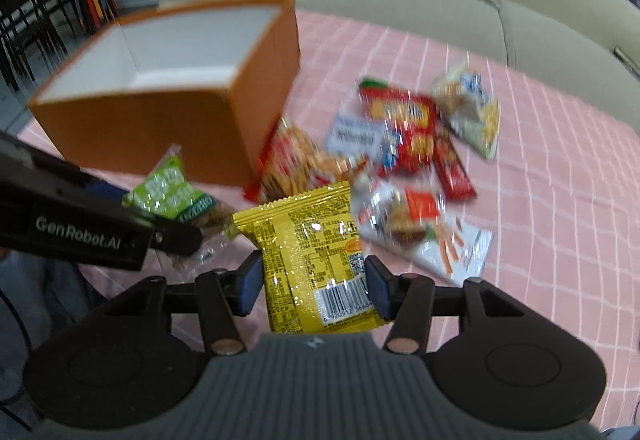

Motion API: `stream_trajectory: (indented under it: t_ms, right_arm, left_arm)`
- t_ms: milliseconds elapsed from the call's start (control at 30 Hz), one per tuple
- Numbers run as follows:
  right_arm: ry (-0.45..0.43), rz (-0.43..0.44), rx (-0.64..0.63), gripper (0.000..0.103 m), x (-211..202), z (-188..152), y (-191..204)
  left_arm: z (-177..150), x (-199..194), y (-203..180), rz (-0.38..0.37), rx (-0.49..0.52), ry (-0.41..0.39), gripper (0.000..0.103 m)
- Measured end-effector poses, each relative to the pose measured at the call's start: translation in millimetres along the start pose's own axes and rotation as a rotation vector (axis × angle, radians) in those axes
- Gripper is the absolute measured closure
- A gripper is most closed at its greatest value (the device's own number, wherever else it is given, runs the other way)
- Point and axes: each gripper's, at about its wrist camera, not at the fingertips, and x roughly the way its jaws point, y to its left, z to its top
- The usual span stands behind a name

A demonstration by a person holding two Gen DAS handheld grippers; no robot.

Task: Organize snacks
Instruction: 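Carry the green packet with the left tool while the right tool carries the yellow packet into the box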

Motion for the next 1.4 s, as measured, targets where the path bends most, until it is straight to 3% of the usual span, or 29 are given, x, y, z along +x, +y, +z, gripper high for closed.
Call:
stream_trajectory:
  t_ms: [233,467,600,933,1400]
  right_arm:
    - [-0.107,0.065,-0.019,0.051,-30.6,42.3,26.5]
    - [-0.167,0.144,-0.082,0.051,-32.3,98.3,62.3]
    - [-0.167,0.162,-0.133,0.051,-16.2,130.5,85.8]
    - [-0.044,0.169,-0.199,0.051,47.1,188.9,123.3]
    - [0.199,0.175,-0.182,0.051,131.9,199.4,138.2]
  left_arm:
    - [12.6,-54.6,29.6,0.001,-0.045,-0.135,0.055]
    - [40.5,-89.6,69.6,0.105,-0.041,-0.204,0.055]
    - [56.9,-96.0,91.7,0.16,-0.035,-0.176,0.055]
    - [85.6,-76.1,135.8,0.258,-0.025,-0.058,0.055]
    - [94.7,-12.7,153.6,0.328,0.043,0.173,0.055]
